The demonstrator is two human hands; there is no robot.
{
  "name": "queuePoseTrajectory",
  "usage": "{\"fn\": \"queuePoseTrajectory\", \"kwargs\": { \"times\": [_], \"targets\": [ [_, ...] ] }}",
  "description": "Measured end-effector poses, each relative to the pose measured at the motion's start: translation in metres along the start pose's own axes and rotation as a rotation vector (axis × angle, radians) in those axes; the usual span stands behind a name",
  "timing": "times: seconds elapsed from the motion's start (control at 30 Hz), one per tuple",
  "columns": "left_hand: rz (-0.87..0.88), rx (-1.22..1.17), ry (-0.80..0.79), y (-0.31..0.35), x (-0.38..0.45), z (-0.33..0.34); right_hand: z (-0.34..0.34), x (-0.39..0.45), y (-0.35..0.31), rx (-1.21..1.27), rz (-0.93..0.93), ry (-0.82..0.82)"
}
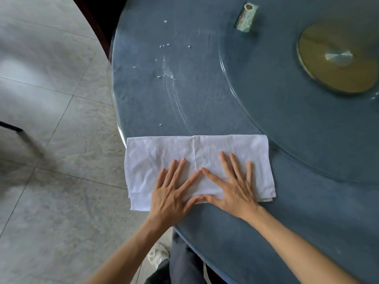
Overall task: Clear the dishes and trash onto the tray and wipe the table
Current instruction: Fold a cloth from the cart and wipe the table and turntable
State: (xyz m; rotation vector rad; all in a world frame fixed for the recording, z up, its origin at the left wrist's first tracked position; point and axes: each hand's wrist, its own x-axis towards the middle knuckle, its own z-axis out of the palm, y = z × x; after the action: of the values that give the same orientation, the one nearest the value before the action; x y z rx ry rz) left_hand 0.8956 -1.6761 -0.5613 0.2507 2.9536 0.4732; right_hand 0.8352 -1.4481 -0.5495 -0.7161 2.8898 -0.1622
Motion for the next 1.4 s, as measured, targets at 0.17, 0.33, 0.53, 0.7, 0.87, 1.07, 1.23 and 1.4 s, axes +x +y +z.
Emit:
{"fn": "queuePoseTrajectory", "kwargs": {
  "times": [0.17,0.33,0.53,0.7,0.87,1.07,1.23,1.4],
  "targets": [
    [-0.041,0.080,0.037,-0.050,0.058,-0.020,-0.003,0.084,-0.004,-0.020,-0.009,-0.014],
    [-0.057,0.099,0.090,-0.093,0.113,-0.035,-0.007,0.158,-0.005,-0.005,-0.002,0.003],
    [-0.069,0.114,0.118,-0.144,0.181,-0.059,-0.023,0.250,-0.009,-0.001,0.009,-0.039],
    [-0.062,0.109,0.115,-0.174,0.221,-0.074,-0.030,0.298,-0.014,0.016,0.047,-0.042],
    [-0.072,0.072,0.023,-0.176,0.233,-0.091,-0.037,0.312,-0.017,0.000,0.057,-0.076],
    [-0.099,-0.307,0.159,-0.196,0.270,-0.138,-0.039,0.281,-0.062,0.309,0.269,0.247],
    [0.051,-0.211,-0.075,-0.215,0.357,-0.167,-0.041,0.266,-0.137,0.748,1.101,0.418],
    [0.073,-0.292,-0.272,-0.211,0.387,-0.180,-0.068,0.300,-0.175,1.406,1.481,0.647]
  ]
}}
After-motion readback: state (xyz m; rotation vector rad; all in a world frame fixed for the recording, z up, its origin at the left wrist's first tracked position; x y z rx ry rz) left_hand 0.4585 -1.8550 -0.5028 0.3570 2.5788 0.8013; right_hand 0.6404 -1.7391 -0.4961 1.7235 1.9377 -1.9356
